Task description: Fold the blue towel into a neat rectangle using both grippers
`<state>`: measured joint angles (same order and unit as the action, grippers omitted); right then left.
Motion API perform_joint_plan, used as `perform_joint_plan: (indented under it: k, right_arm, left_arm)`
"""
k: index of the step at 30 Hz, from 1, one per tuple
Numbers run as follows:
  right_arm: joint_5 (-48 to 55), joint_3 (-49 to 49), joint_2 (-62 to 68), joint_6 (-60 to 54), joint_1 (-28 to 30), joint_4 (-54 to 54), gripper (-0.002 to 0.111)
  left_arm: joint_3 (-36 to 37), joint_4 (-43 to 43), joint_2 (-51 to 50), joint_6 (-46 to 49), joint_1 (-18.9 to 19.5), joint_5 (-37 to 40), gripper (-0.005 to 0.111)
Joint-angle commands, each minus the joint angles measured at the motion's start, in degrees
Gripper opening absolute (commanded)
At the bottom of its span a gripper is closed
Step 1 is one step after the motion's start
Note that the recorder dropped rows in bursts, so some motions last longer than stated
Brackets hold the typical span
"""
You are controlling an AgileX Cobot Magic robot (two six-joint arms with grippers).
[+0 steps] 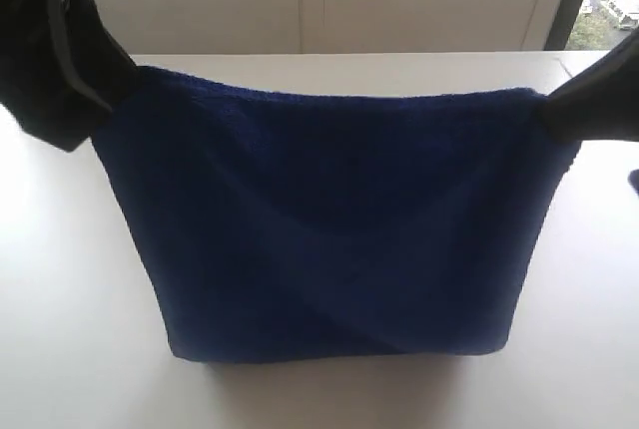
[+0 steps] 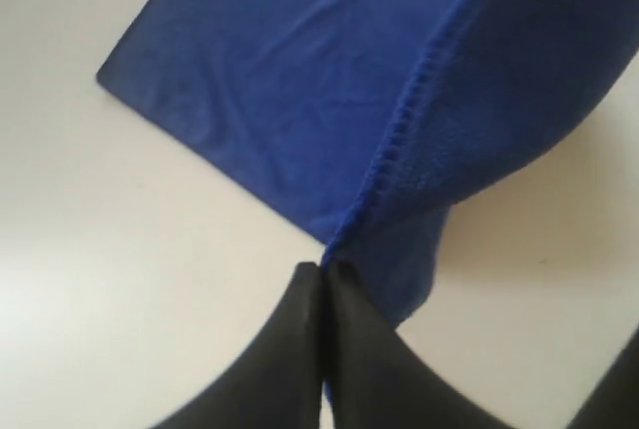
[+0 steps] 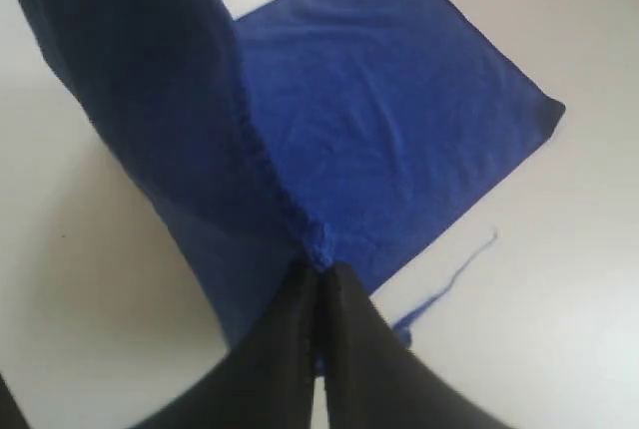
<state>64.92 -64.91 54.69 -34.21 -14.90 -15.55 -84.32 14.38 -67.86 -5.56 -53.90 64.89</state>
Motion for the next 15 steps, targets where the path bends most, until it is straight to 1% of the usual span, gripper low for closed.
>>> perform_joint_plan:
  k: [1,2,5,9,15]
  right_arm:
    - [-5.2,2.4,1.5,-0.7,0.0,2.4,0.0]
    - [-6.4,3.1,1.8,-0.7,0.0,2.4,0.0]
    - [-10.1,4.4,3.1,-0.7,0.0,3.2,0.0]
    - [-13.4,5.4,5.2,-0.5,0.0,6.0,0.0]
    - [-22.4,5.6,6.9,-0.5,0.0,13.7,0.0]
  left_arm:
    - [2.7,7.3,-0.4,-4.0,0.1,5.1,0.0]
    - [3.6,7.6,-0.6,-4.8,0.1,5.1,0.0]
    - [6.1,7.4,-1.5,-5.2,0.1,0.1,0.0]
    - [9.0,9.3,-3.0,-5.4,0.1,-3.8,0.0]
    - [9.1,16.1,-4.4,-8.1,0.1,-6.8,0.0]
